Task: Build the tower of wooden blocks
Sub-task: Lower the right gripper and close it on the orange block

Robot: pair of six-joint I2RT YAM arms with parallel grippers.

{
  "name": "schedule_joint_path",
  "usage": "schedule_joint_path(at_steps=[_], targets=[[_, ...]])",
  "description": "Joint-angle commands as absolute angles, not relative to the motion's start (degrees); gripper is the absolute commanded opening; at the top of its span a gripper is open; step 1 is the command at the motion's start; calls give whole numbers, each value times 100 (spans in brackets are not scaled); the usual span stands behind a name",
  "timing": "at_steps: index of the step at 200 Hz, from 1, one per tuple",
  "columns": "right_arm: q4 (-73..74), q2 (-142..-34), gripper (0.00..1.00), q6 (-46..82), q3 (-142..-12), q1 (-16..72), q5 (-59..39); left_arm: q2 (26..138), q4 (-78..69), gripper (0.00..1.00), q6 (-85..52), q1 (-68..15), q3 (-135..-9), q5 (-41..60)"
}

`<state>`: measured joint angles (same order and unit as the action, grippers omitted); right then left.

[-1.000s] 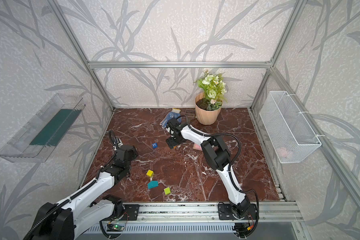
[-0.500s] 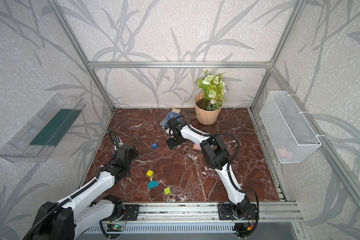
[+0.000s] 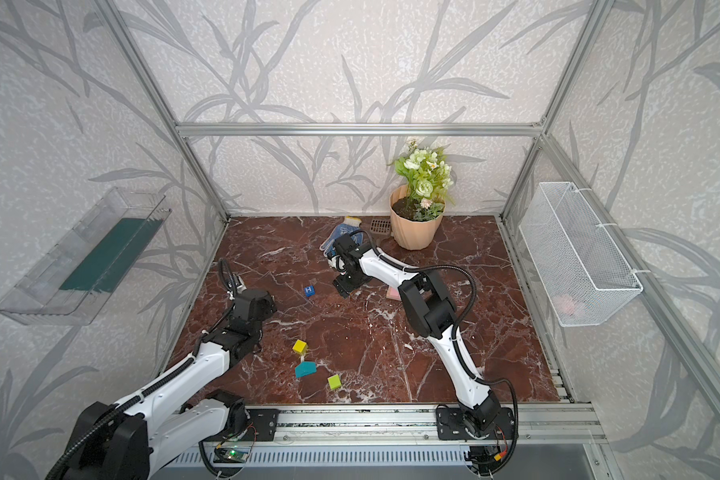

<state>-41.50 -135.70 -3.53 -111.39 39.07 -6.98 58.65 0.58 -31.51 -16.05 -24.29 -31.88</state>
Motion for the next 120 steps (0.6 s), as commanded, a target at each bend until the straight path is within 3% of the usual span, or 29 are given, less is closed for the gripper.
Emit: schedule_joint_path(at_steps=[1,60,120], targets=[[-4378,-13541,69,-266,-10860,3928,-644,5889,123,84,-3169,-1591,-2610,-3354],[-4558,-13429,54,430,-10787,3946,-304,5884,132,83,-3166,-1593,-2603,-3342],[-4578,-12984,47,1339,-10381,4146,201,5845,132,83,-3175,-1591,-2584,-3348]])
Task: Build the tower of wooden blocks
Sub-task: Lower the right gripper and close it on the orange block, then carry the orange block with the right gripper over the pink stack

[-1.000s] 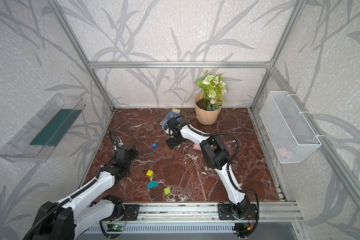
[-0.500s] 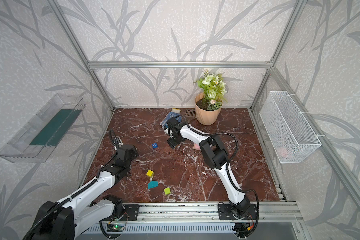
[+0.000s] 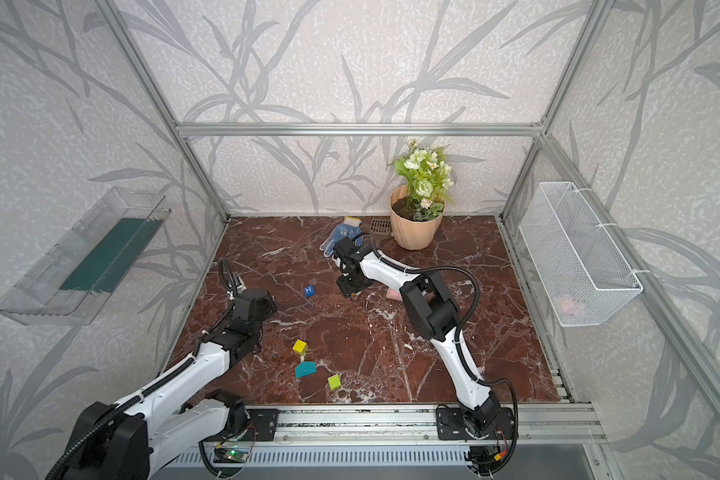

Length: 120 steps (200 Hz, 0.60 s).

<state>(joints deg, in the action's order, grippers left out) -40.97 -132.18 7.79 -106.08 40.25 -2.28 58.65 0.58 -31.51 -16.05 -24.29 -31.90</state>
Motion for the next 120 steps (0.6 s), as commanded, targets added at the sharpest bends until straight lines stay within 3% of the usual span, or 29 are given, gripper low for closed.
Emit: schedule_joint_path(at_steps=[1,29,120], targets=[[-4587,-12974,47,1364,-10381,4152,219,5845,127,83,-3178,-1591,-2588,-3348],[-4533,-12580,40,2045,-10104,4192,341,5811,132,83,-3181,-1591,-2567,-3350],[-3741,-10150,37,3207,-8215,4421,1409,5635,115,83,-3178,-1591,-2466,-3278]])
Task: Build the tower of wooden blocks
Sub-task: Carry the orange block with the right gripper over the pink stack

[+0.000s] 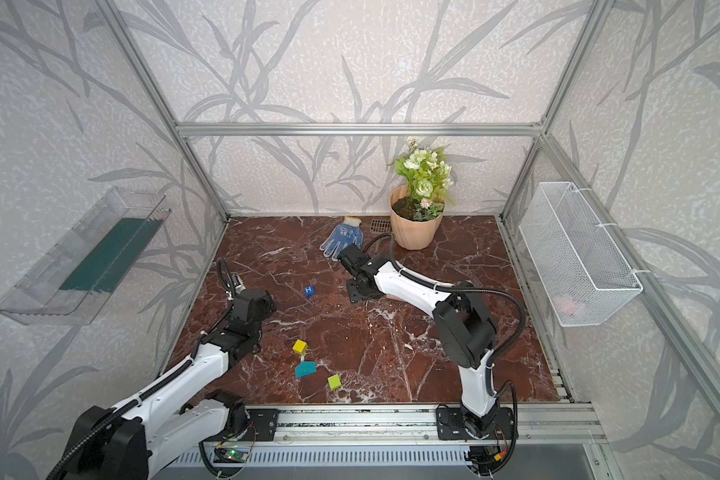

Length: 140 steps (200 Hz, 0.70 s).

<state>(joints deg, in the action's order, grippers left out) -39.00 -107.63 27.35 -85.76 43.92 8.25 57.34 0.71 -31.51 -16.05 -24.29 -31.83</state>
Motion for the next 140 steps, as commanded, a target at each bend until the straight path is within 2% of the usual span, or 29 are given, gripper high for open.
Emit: schedule_joint_path(at_steps=[1,47,71,140], targets=[[-3734,-10124,37,3221,-8199,4421,1425,5634,119,83,-3176,-1591,-2468,-3269],[-3255,-9000,40,3875,-7056,4399,2410,5539,114,83,-3188,-1591,-2410,-3240],[-3209,-8688,42,4131,-6713,4262,2487,5503,105,83,-3182,-1591,-2392,-3223],[-3374,-8861,40,4528,-6632,4029,2663,5548,114,83,-3189,-1591,-2409,-3214]])
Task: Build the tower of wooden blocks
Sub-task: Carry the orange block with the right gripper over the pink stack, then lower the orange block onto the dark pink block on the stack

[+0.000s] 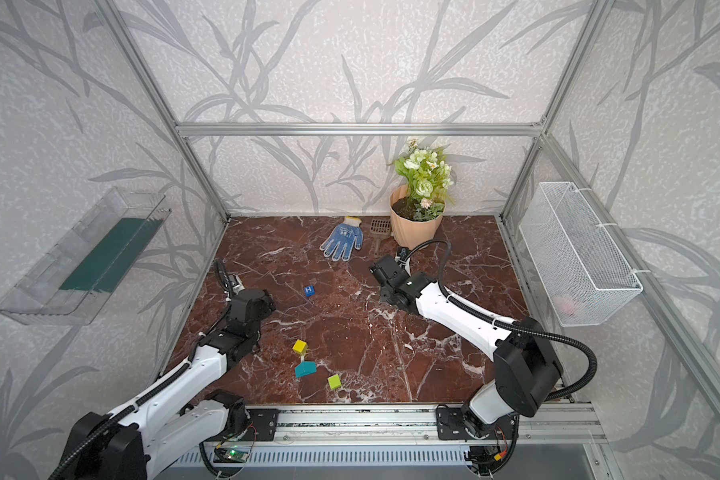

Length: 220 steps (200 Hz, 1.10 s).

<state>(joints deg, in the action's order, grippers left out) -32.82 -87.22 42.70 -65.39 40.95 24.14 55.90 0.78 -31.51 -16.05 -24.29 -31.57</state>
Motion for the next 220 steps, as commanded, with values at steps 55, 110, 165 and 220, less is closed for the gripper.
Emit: schedule_joint_path(at_steps=[55,110,165,220], targets=[[-3844,-10039,21,4725,-7346,3271,1366,5528,112,83,-3185,-1591,-2400,-3208],[-3867,-10707,26,4544,-7717,3160,1344,5528,105,83,-3185,-1591,-2400,-3208],[-3649,-10739,29,4475,-7626,3099,1251,5549,105,83,-3175,-1591,-2409,-3203],[-3462,-10739,31,4452,-7578,3087,1118,5546,105,83,-3181,-1591,-2408,-3208]])
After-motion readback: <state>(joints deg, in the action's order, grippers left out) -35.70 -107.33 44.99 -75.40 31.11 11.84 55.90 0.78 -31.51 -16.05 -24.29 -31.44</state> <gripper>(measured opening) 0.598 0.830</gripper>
